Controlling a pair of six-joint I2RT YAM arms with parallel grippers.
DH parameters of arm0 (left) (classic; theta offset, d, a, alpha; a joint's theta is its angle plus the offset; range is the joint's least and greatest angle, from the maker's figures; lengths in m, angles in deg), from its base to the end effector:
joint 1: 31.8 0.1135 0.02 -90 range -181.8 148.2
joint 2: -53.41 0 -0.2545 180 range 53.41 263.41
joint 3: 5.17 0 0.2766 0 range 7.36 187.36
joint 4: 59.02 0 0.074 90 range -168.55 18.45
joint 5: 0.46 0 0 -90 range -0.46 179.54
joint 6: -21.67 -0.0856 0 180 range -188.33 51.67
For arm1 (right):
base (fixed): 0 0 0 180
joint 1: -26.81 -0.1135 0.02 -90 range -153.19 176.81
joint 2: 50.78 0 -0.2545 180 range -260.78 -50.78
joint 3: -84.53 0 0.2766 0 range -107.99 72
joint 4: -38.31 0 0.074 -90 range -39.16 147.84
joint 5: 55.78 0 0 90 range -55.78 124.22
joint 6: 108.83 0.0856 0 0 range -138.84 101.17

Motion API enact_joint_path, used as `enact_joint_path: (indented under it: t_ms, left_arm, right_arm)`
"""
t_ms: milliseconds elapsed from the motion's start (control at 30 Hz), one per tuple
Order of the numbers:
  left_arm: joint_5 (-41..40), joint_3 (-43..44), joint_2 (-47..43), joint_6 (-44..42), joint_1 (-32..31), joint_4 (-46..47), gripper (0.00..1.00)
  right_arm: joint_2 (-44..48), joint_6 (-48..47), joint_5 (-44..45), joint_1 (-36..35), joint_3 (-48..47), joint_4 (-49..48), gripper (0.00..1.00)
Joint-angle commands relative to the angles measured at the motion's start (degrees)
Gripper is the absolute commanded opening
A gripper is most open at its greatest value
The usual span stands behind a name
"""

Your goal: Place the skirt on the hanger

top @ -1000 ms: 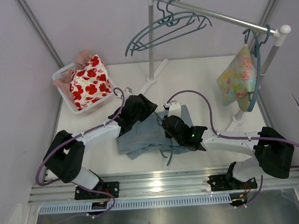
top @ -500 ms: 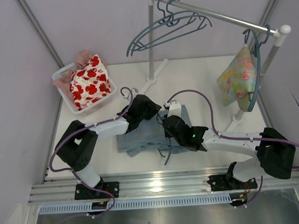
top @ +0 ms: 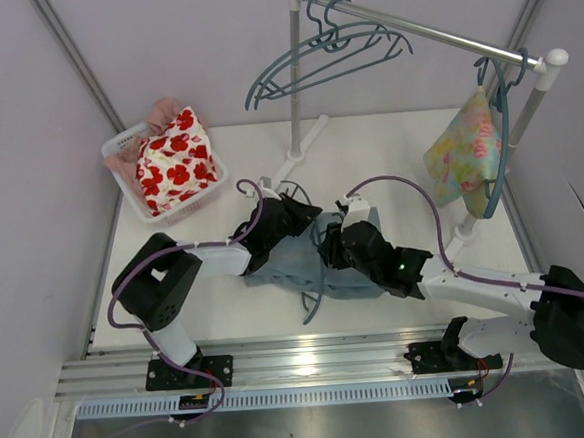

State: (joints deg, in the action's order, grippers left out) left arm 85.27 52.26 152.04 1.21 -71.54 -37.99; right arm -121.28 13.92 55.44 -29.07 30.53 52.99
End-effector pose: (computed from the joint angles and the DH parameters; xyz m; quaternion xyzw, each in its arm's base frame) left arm 0.3239 -0.2610 0.1280 -0.2313 0.7864 -0.4488 0.3559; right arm 0.2118 0.2573 0.1952 -0.0831 0.8570 0.2224 0.4574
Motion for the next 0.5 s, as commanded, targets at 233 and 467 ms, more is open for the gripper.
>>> enact_joint_path:
  t_ms: [233, 467]
  left_arm:
    - [5.5, -0.6, -0.3, -1.1, 0.5, 13.1, 0.04]
    - [7.5, -1.3, 1.5, 0.9, 0.8, 17.4, 0.04]
  right_arm:
    - [10.3, 0.7, -6.8, 1.2, 8.2, -4.1, 0.56]
    - [7.5, 1.4, -10.0, 0.2, 12.0, -13.8, 0.57]
